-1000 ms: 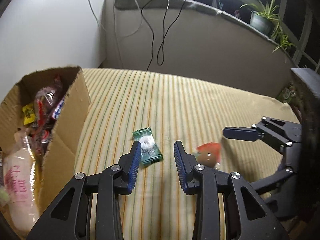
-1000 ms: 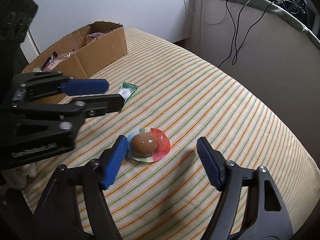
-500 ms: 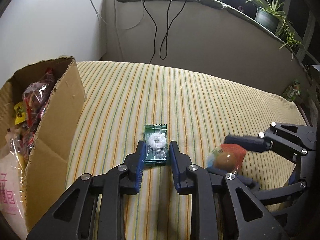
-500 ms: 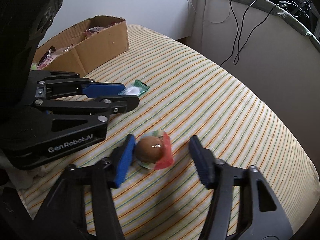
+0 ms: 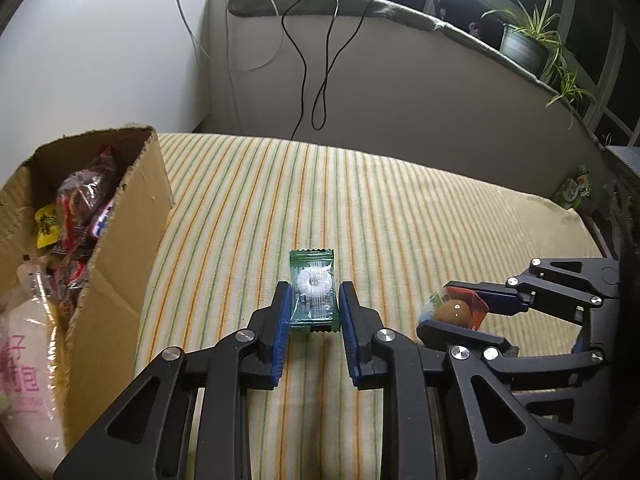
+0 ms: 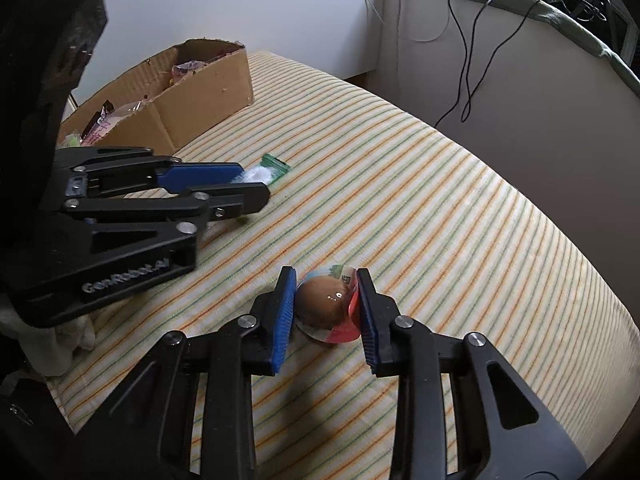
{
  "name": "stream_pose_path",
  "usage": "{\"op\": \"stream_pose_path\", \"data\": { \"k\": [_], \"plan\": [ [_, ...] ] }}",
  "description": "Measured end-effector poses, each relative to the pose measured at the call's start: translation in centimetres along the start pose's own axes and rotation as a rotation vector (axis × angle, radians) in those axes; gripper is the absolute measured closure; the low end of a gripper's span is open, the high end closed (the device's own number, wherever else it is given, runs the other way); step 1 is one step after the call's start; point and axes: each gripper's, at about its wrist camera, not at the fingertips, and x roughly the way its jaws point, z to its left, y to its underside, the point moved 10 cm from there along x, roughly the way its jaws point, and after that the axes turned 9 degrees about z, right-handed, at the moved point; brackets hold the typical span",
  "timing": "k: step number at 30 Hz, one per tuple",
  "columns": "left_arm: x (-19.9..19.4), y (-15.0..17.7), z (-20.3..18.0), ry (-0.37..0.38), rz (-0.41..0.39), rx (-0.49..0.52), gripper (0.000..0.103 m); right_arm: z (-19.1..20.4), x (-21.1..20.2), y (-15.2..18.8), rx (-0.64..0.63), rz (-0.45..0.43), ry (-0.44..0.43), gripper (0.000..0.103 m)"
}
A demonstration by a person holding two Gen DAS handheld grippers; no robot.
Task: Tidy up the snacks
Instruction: 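Grasp the chocolate egg with the right tool while the left tool grasps the green mint, then carry the chocolate egg and green mint over the box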
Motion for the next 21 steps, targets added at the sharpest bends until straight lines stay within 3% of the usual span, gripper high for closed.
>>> {"op": "stream_pose_path", "data": {
  "k": [10, 21],
  "plan": [
    [-5.2, 0.6, 0.4, 0.017, -0.084, 0.004, 0.081, 0.6, -2.8, 0.5, 0.013, -0.036, 0.008, 0.072],
    [-10.7, 2.4, 4.3, -0.003, -0.161, -0.039, 0.081, 5.8, -6.6, -1.3, -0.042, -0.107, -0.004, 0.072]
  ]
}}
